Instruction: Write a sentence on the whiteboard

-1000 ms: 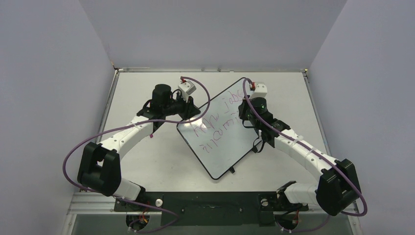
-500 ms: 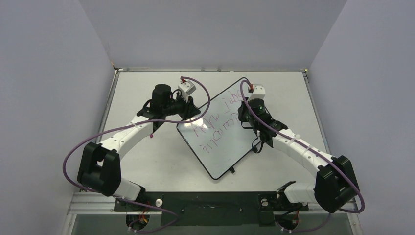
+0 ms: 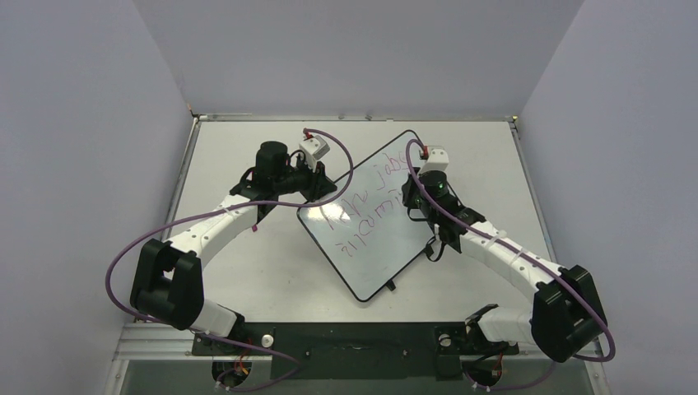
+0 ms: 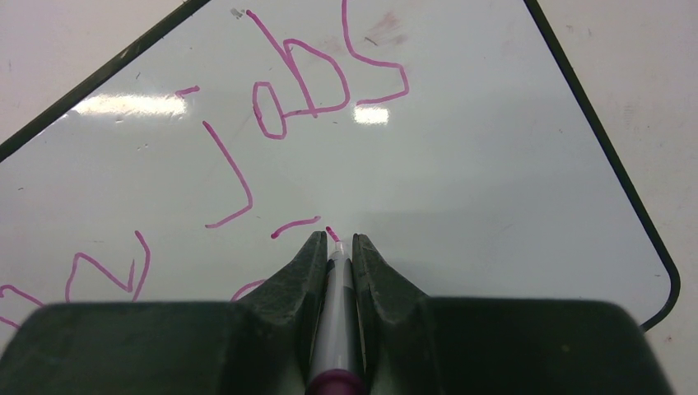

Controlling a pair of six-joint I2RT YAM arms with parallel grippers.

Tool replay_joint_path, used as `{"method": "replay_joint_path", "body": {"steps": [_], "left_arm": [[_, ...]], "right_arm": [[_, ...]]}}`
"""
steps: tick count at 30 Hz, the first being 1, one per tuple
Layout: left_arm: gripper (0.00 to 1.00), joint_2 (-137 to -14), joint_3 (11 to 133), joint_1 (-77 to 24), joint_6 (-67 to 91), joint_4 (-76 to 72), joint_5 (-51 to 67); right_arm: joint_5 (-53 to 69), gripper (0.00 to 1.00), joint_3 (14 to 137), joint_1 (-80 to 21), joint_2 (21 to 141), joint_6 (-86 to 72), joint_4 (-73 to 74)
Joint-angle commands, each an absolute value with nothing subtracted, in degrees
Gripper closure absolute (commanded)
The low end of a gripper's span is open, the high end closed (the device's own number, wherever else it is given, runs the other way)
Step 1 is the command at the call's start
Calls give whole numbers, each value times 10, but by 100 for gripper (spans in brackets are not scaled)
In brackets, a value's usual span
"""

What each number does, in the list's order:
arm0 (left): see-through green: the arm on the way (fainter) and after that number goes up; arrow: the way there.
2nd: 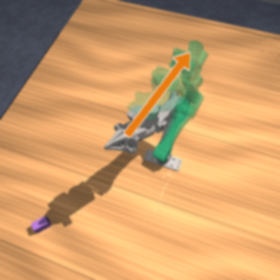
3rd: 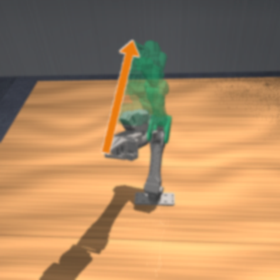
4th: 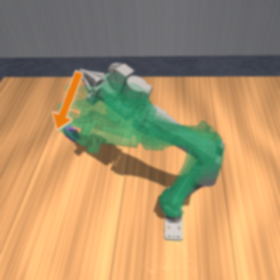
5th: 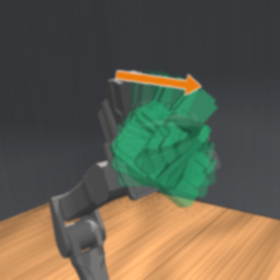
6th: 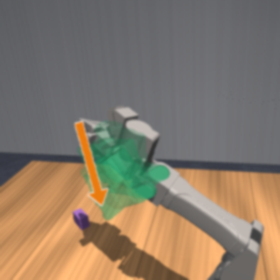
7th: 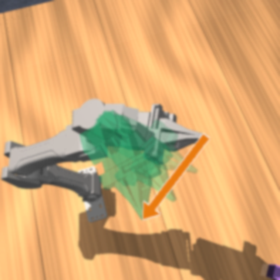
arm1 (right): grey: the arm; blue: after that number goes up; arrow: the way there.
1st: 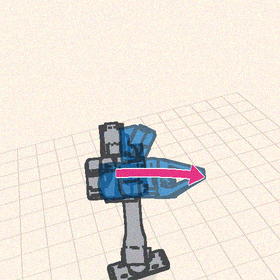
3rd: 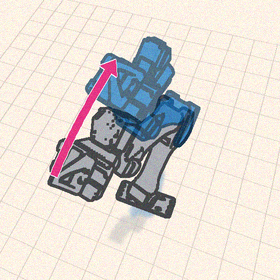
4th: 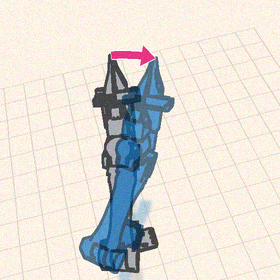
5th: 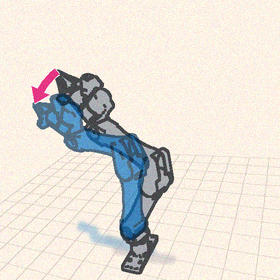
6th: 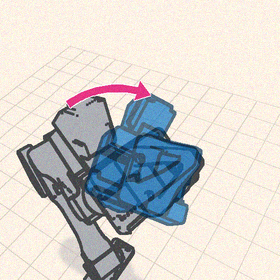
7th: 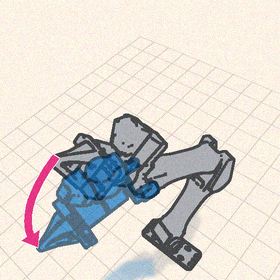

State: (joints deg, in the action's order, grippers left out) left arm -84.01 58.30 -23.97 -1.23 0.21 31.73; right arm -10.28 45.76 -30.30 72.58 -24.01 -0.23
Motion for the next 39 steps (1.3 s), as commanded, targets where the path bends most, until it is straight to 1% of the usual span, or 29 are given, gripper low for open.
{"method": "replay_joint_path", "body": {"steps": [1, 12, 39], "left_arm": [[100, -828, 583, -234, -39, -12, 310], [100, -828, 584, -234, -39, -12, 311], [100, -831, 585, -234, -39, -14, 313]], "right_arm": [[-111, 100, 442, -299, 704, -241, -2], [-109, 100, 436, -299, 688, -243, 17], [-112, 100, 518, -293, 747, -231, 18]]}}
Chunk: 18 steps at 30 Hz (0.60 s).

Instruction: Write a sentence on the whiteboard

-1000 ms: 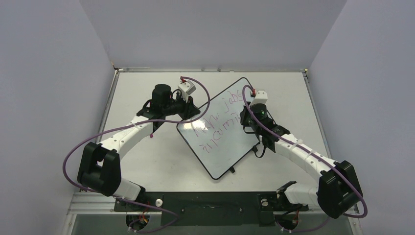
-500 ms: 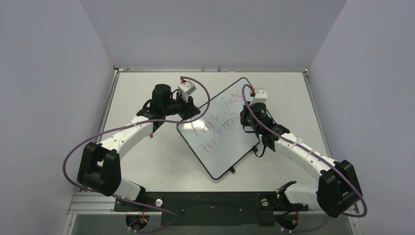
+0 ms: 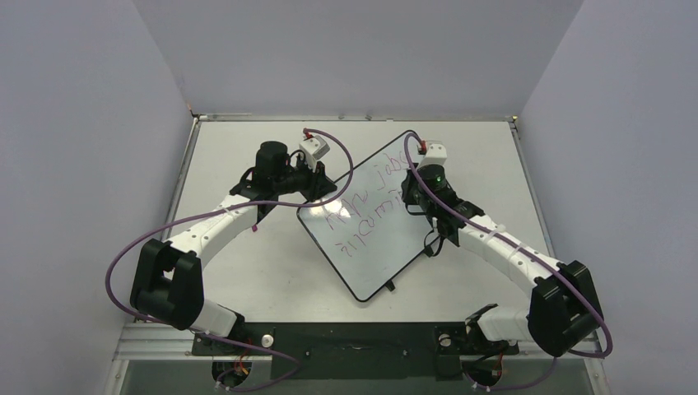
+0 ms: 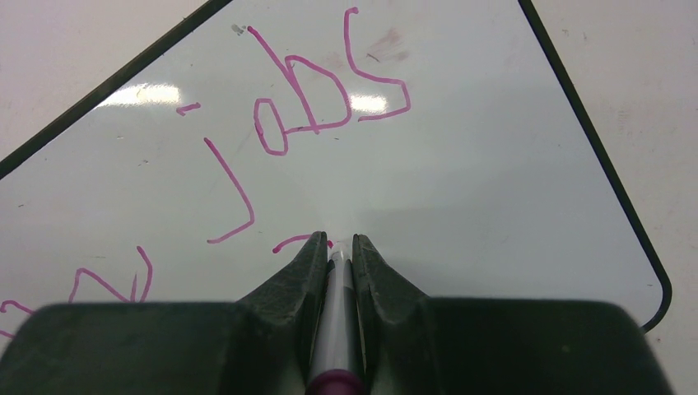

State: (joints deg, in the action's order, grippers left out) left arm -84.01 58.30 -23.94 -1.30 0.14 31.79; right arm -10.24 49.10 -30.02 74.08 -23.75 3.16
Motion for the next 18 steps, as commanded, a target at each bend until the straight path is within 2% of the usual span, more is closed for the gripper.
{"method": "replay_joint_path", "body": {"steps": [1, 18], "left_arm": [[100, -831, 585, -234, -40, -14, 313], [100, -830, 583, -234, -39, -14, 311]], "right_arm": [[-115, 100, 519, -291, 747, -230, 18], [-115, 100, 484, -280, 730, -236, 22]]}}
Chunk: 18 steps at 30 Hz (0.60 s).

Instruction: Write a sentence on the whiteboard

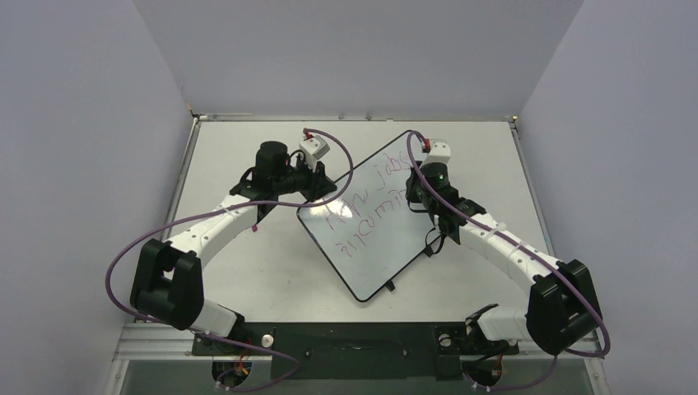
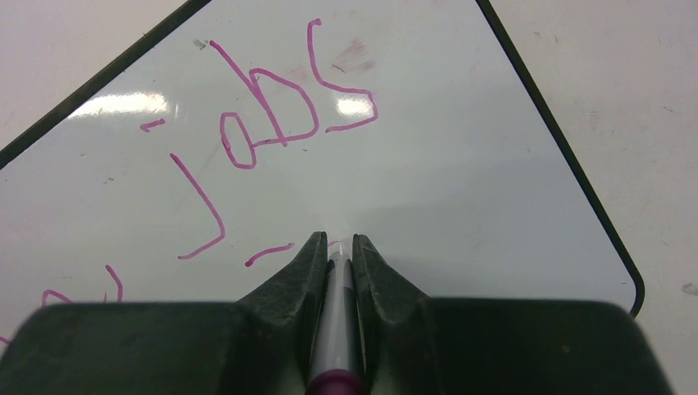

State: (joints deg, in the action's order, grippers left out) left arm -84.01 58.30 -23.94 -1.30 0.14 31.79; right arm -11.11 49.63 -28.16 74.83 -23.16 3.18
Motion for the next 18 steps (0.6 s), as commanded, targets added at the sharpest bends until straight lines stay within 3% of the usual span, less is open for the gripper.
{"method": "replay_joint_path", "body": {"steps": [1, 18], "left_arm": [[100, -829, 583, -234, -39, -14, 311], [100, -829, 583, -234, -38, -12, 312]], "right_arm": [[-114, 100, 481, -280, 725, -239, 22], [-115, 100, 486, -280, 692, -241, 36]]}}
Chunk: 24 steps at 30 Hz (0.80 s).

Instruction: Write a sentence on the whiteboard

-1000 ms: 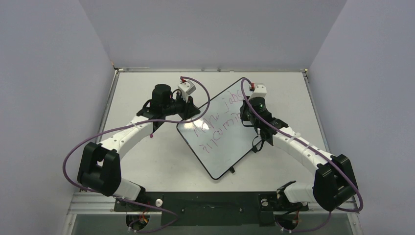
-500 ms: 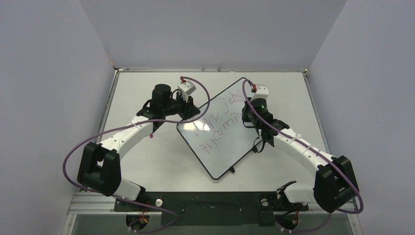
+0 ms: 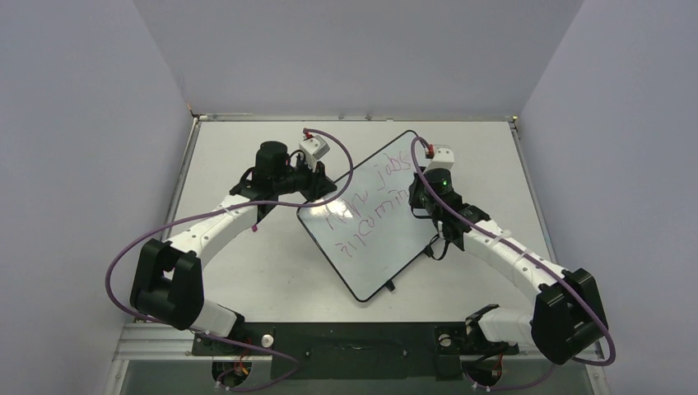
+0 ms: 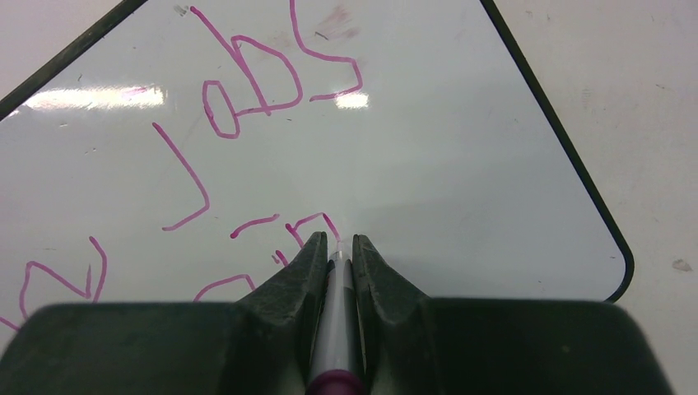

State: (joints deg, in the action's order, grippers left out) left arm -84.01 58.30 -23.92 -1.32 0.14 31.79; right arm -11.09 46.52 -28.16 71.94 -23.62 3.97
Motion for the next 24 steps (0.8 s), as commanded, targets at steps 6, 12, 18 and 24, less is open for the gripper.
{"method": "replay_joint_path", "body": {"steps": [6, 12, 18, 24], "left_arm": [[100, -826, 582, -234, -39, -12, 312], [100, -827, 582, -234, -39, -12, 311], [100, -829, 583, -234, -39, -13, 311], [100, -831, 583, -234, -39, -14, 311]], "right_arm": [[-124, 100, 504, -271, 693, -236, 37], [-125, 100, 519, -254, 708, -238, 33], [-124, 100, 532, -241, 725, -236, 31], [-122, 100, 538, -238, 745, -235, 25]]}}
